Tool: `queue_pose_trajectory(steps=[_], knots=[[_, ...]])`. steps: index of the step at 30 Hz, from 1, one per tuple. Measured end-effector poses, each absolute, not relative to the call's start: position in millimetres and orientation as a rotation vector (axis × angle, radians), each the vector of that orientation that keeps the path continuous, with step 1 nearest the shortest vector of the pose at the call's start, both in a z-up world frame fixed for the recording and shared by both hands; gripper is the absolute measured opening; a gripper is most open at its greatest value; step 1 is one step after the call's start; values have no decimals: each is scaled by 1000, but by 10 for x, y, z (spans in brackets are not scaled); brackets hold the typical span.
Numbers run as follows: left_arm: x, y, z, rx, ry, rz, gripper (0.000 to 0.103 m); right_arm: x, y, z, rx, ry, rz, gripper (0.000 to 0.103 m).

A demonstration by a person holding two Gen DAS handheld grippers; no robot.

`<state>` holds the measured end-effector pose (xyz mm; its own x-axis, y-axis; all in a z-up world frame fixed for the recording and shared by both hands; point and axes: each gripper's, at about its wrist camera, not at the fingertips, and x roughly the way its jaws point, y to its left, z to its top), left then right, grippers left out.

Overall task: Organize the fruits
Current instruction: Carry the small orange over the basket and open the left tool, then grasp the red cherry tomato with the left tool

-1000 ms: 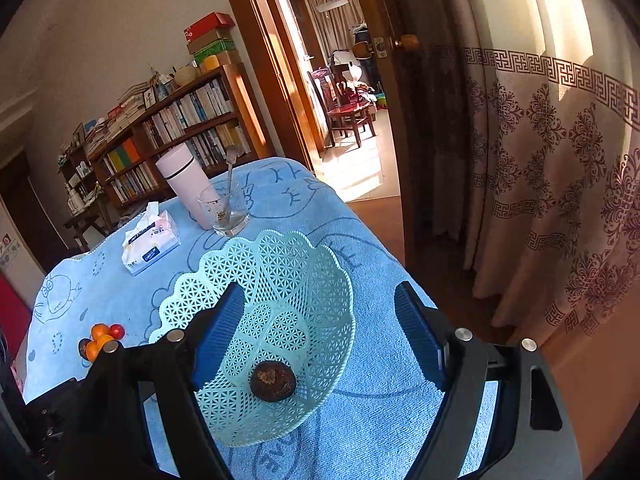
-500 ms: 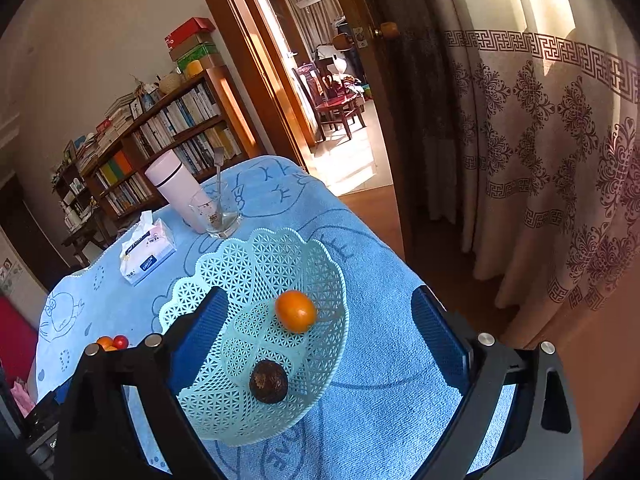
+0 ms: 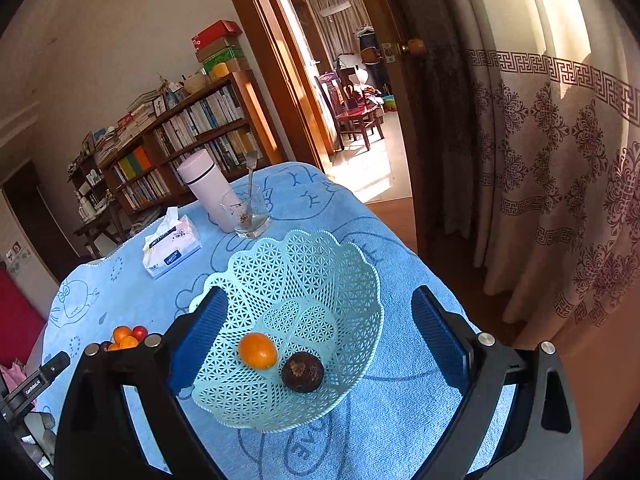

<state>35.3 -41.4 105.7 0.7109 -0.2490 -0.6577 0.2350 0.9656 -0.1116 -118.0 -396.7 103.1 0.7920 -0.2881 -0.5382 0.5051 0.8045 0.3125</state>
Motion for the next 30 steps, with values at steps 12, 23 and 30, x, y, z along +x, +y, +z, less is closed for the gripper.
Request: queue_pose_trajectory(steps=[12,23,30], knots=[[481,318,690,-61,811,-103,92,-1115,-3772,1002,447,526,-389,94],[667,377,350,-74,908,-75,91,-1019,-3584,951,416,567,-339,94],[718,330,215,-65,945,-85,59,-980,-3580,914,415,583,-334,94]])
